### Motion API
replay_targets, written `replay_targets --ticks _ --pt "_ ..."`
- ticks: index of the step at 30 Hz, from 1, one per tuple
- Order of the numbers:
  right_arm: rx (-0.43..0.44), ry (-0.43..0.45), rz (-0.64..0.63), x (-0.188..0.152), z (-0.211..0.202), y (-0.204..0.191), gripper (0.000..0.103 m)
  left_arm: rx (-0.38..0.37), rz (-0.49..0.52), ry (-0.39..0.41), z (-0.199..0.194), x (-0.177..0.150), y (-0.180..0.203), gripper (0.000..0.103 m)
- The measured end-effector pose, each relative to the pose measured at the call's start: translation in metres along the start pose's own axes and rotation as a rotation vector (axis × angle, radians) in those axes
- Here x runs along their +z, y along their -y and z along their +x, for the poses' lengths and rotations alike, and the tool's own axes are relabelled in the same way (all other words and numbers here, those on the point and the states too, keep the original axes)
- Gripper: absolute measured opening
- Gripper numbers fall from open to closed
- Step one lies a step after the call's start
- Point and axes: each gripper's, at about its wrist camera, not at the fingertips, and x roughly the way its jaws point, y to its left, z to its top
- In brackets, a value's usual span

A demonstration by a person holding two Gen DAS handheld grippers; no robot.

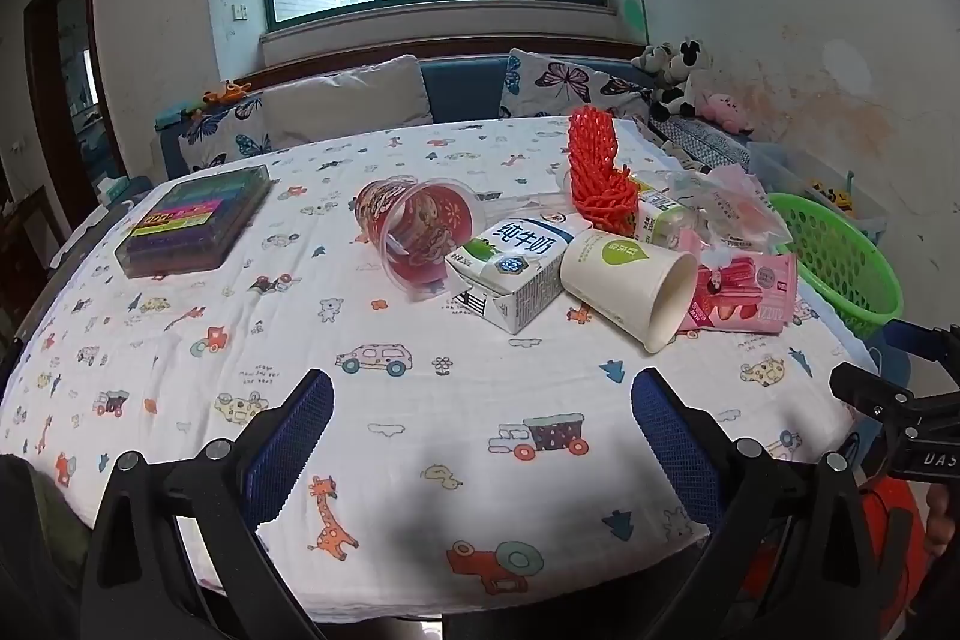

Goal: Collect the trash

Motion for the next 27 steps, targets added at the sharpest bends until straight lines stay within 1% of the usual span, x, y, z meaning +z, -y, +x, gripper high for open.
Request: replay_targets --ticks 1,27 --pt "0.0 -0.001 0.001 0.0008 0.0003 -0.0001 0.098 -0.002 -0.007 -0.004 0.0062 -0.0001 -0.0009 0.097" --pt "0.003 0.002 -0.007 0.0029 0.0018 -0.004 0.098 0.003 -0.007 -0.01 0.0103 0.0024 -0.0044 0.097"
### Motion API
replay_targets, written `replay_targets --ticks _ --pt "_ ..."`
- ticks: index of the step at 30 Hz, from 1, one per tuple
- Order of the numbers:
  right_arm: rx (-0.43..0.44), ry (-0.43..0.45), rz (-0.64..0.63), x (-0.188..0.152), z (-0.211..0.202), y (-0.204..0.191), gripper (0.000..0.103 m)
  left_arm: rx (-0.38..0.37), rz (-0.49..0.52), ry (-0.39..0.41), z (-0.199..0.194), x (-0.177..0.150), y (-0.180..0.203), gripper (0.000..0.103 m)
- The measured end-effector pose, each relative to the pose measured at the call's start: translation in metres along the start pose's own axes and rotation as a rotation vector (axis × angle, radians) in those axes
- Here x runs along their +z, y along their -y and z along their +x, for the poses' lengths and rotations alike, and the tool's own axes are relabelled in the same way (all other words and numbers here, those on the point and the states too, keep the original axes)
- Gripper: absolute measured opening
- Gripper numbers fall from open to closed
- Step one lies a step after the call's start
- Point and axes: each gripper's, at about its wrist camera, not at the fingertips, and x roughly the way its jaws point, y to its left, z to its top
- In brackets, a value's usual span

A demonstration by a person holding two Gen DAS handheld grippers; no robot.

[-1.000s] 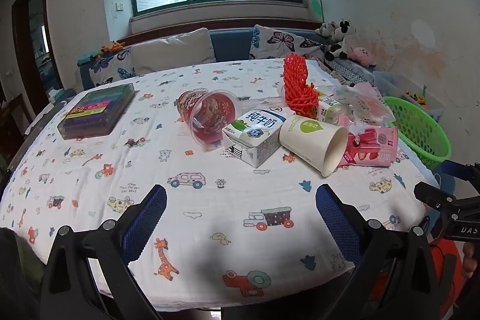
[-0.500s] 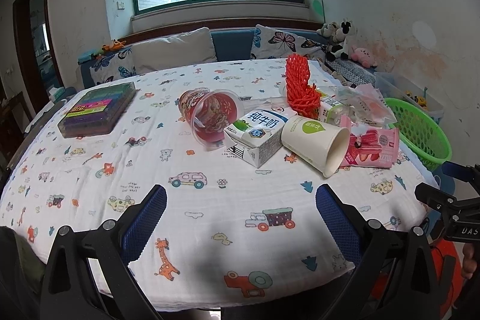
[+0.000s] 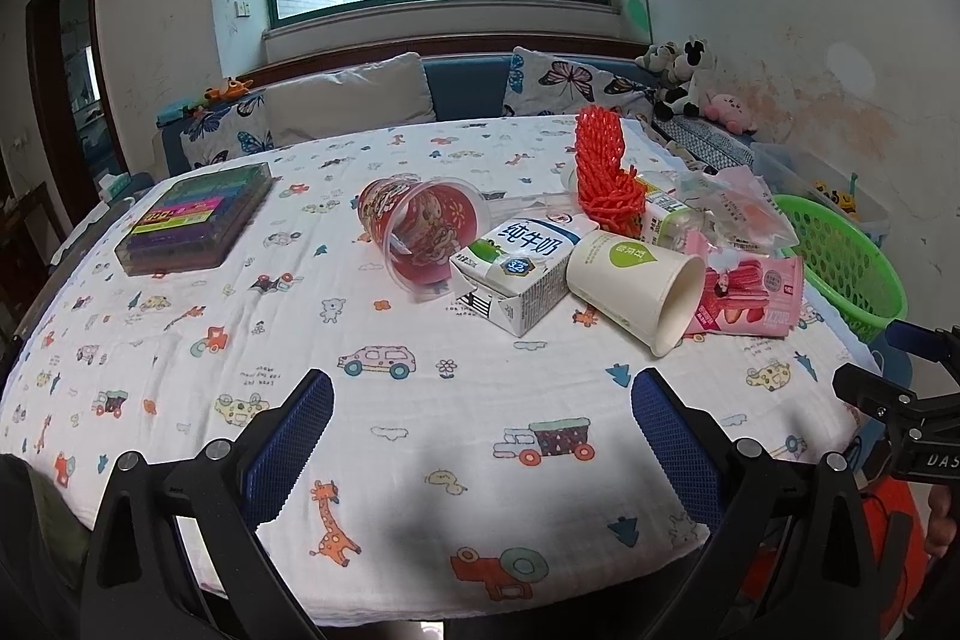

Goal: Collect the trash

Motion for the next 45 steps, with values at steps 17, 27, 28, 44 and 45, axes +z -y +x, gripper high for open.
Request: replay_targets --ticks 17,27,28,44,45 --pt "0.019 -0.008 -0.002 0.012 0.012 0.0 0.098 0.008 -0.002 -0.012 0.012 0.007 -0.006 0.097" --pt "0.047 0.005 -0.03 0.029 0.021 -0.002 0.094 0.024 -0.005 -0.01 0.021 0.019 -0.012 0.097" --pt "0.051 0.007 -0.033 0.031 0.022 -0.003 0.094 0.024 -0.006 -0.011 0.022 0.02 -0.014 0.097" --pt "0.181 0.017 -0.097 0.115 0.073 -0.027 0.075 0.07 -0.076 -0.056 0.053 0.035 -0.051 0.096" --pt "0.193 0.015 -0.096 0.12 0.078 -0.029 0.075 0.077 -0.082 -0.058 0.056 0.036 -0.054 0.096"
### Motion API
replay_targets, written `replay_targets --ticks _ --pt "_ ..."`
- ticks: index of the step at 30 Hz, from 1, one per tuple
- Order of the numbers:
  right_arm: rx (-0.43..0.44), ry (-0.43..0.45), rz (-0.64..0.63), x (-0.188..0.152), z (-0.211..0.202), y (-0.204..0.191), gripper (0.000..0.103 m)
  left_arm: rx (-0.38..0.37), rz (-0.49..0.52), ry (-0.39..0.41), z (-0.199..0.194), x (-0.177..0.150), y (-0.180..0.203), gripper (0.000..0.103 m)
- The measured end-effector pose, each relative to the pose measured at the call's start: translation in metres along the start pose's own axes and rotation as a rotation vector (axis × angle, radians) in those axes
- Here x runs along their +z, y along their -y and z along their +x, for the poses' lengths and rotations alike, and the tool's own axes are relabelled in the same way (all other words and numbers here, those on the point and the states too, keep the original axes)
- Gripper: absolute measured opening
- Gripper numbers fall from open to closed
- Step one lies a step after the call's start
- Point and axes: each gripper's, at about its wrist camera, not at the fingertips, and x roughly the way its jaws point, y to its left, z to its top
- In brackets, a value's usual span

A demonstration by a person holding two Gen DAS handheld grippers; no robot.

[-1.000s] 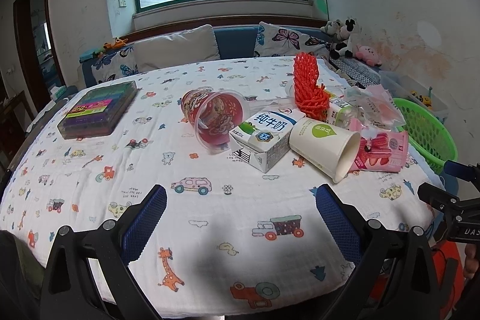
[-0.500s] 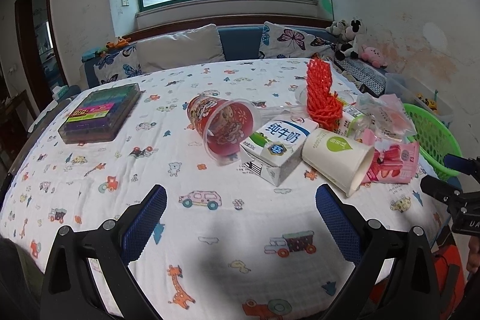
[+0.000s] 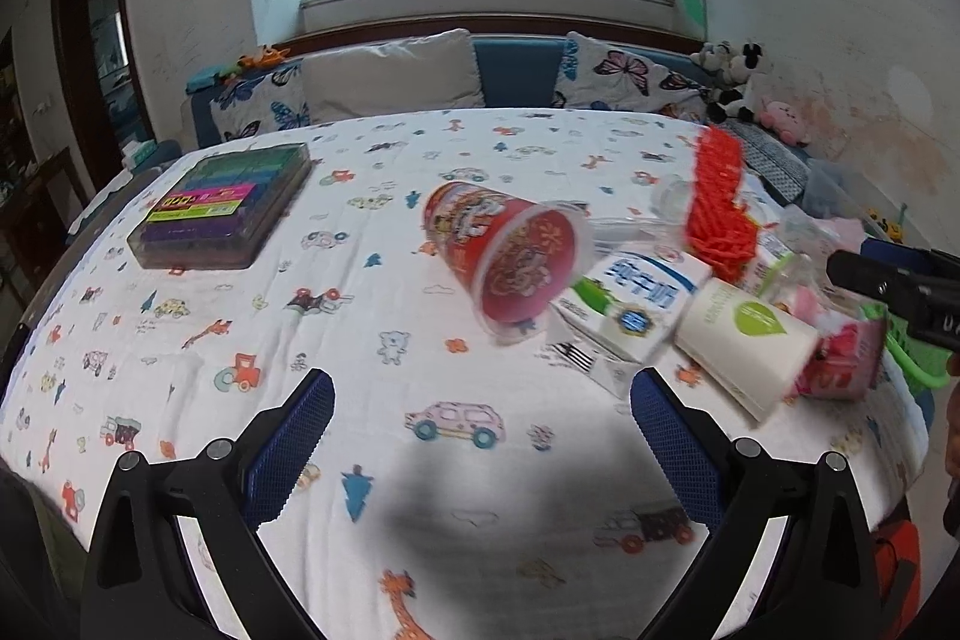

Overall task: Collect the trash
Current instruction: 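Grasp the red mesh net with the right tool while the left tool grasps the red cup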

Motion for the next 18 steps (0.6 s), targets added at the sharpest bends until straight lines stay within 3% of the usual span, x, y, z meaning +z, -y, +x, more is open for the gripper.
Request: replay_targets --ticks 8,13,18 --pt "0.043 -0.043 0.019 0.032 0.047 0.002 0.062 0.031 -0.025 0.002 0.027 0.024 -0.016 0.094" --pt "0.056 -0.068 0.02 0.041 0.07 -0.001 0.053 0.013 -0.028 -0.033 0.052 0.037 -0.017 0.08" --pt "0.051 -0.084 0.008 0.049 0.089 0.0 0.053 -0.024 -0.023 -0.064 0.077 0.043 -0.015 0.072"
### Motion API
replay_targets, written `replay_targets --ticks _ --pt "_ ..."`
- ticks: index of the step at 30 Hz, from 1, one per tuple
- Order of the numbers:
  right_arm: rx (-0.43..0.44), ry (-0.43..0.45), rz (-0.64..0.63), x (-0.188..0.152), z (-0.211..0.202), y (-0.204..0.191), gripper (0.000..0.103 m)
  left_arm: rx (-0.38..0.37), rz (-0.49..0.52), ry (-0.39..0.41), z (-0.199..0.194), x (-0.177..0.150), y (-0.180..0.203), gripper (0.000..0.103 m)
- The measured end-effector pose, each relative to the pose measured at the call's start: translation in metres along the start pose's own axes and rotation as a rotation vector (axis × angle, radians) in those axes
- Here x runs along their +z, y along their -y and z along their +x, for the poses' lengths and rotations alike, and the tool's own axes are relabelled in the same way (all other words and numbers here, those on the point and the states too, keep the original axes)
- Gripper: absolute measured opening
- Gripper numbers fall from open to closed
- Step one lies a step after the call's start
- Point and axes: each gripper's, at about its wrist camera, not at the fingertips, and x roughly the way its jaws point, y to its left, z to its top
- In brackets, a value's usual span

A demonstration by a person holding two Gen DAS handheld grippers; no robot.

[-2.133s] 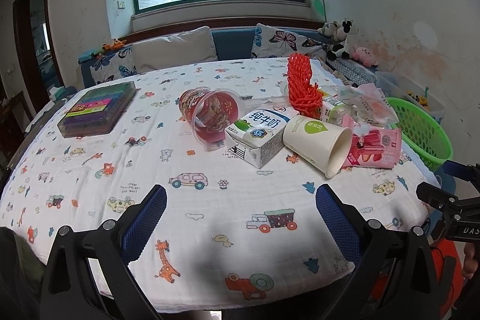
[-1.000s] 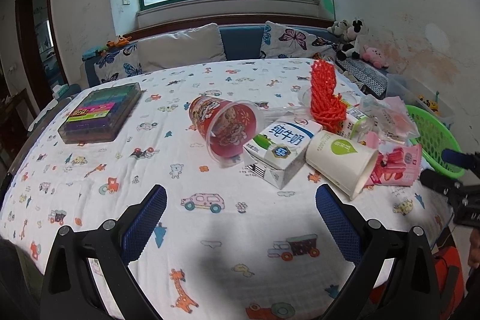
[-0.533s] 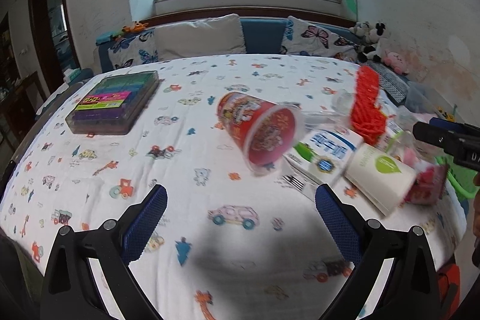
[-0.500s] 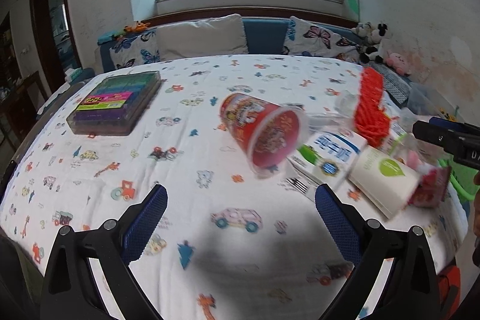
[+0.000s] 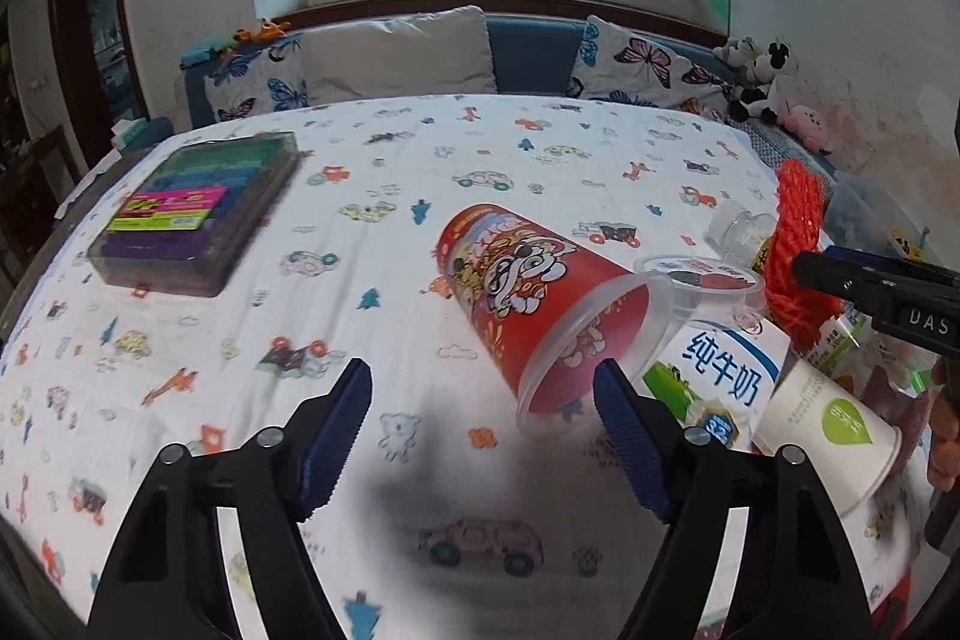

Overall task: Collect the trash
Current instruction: 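Grasp the red mesh net with the right tool while the left tool grasps the red cup, then carry both items to the green basket and release them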

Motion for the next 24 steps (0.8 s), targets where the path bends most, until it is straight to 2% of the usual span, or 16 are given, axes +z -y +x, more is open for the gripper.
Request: replay_targets --ticks 8,11,15,16,17,19,20,22,24 --pt "-0.029 0.03 -0.028 0.005 -0.004 -0.003 0.055 -0.035 0.019 -0.028 0.019 0.003 0.003 0.065" --pt "-0.048 0.04 -0.06 0.007 -0.004 -0.007 0.06 -0.051 0.012 -0.035 0.024 0.003 0.001 0.058" --pt "-0.057 0.002 -0.082 0.006 0.01 -0.009 0.06 -0.063 0.013 -0.036 0.027 0.004 0.0 0.049" --pt "-0.055 -0.007 -0.08 0.005 0.013 -0.009 0.056 -0.068 0.014 -0.036 0.027 0.004 0.0 0.045" --pt "-0.057 -0.013 -0.075 0.004 0.015 -0.008 0.046 -0.074 0.015 -0.035 0.027 0.004 0.0 0.043" --pt "-0.05 -0.008 -0.056 0.003 0.014 -0.005 0.042 -0.08 0.02 -0.034 0.028 0.005 0.001 0.036" --pt "-0.042 -0.001 -0.043 0.002 0.011 -0.003 0.037 -0.083 0.021 -0.033 0.028 0.006 0.001 0.029" --pt "-0.027 0.015 -0.028 0.002 0.003 -0.002 0.034 -0.09 0.022 -0.034 0.029 0.006 0.0 0.019" --pt "-0.021 0.046 -0.021 0.003 -0.009 -0.002 0.031 -0.078 0.027 -0.022 0.026 0.006 0.0 0.016"
